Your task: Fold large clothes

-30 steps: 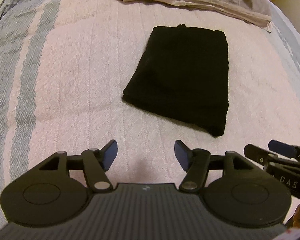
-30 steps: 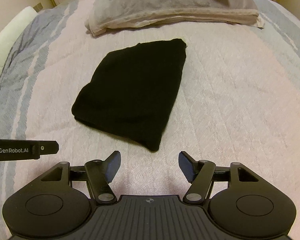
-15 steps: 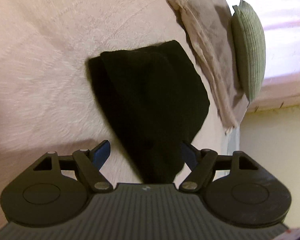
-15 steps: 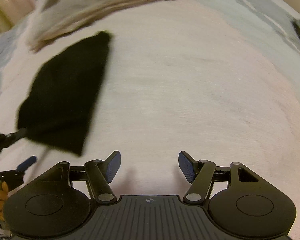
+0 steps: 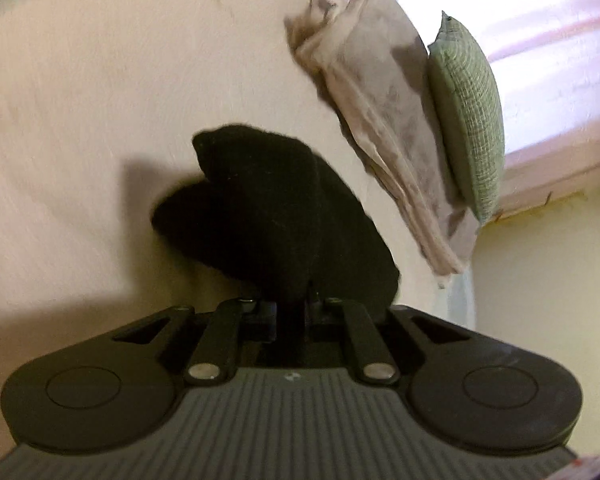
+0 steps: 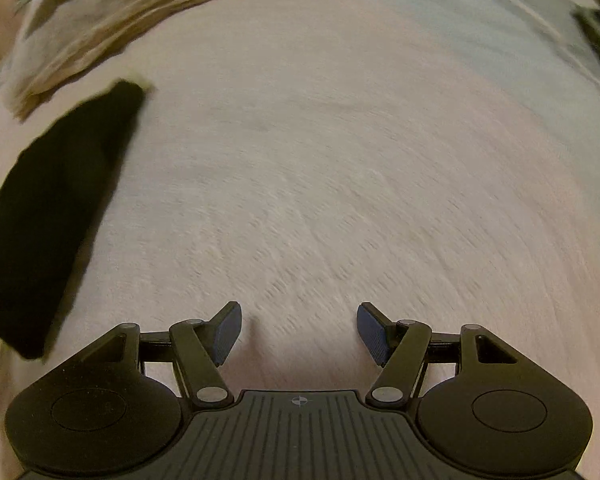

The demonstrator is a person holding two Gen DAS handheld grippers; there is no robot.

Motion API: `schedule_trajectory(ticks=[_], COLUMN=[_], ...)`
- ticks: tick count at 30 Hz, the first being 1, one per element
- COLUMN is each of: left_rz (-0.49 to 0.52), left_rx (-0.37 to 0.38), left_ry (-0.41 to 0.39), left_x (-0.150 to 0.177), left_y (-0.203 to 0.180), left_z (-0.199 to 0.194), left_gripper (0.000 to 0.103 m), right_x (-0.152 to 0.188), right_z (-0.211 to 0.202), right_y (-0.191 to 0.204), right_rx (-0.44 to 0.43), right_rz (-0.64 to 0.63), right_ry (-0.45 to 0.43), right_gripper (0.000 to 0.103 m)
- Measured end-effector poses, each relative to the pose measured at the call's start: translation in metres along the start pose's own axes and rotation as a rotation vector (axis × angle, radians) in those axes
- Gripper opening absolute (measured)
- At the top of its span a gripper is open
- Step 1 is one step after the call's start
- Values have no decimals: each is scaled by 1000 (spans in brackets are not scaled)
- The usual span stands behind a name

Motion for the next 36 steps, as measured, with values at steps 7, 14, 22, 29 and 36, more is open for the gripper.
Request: schedule_trajectory(ticks=[7, 14, 22, 29, 36], left_rz=[102, -115, -143, -156, 22], left_rx=[-93, -53, -6, 67, 39], left_ry=[91, -59, -60, -36, 0], left_x=[-28, -17, -15, -26, -32], left_y=[37, 68, 71, 75, 45], left_z=[-7, -22, 4, 25, 11], left_gripper=[14, 41, 41, 20, 11], right_x=[-77, -151, -157, -140, -122], right_z=[18, 71, 164, 188, 139], right_y=[43, 131, 190, 222, 191], right_rx=[-393, -728, -846, -925, -969], right_rz=[-208, -370, -406, -324, -216], right_ry=[-32, 98, 360, 409, 201], right_gripper=[61, 72, 76, 34, 16])
Point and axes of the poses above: each gripper's, at about its wrist camera, not at the fingertips, and z roughly the way its jaws point, y to its left, x to its underside, the point moved 6 cm from there along z, roughly the way its jaws point
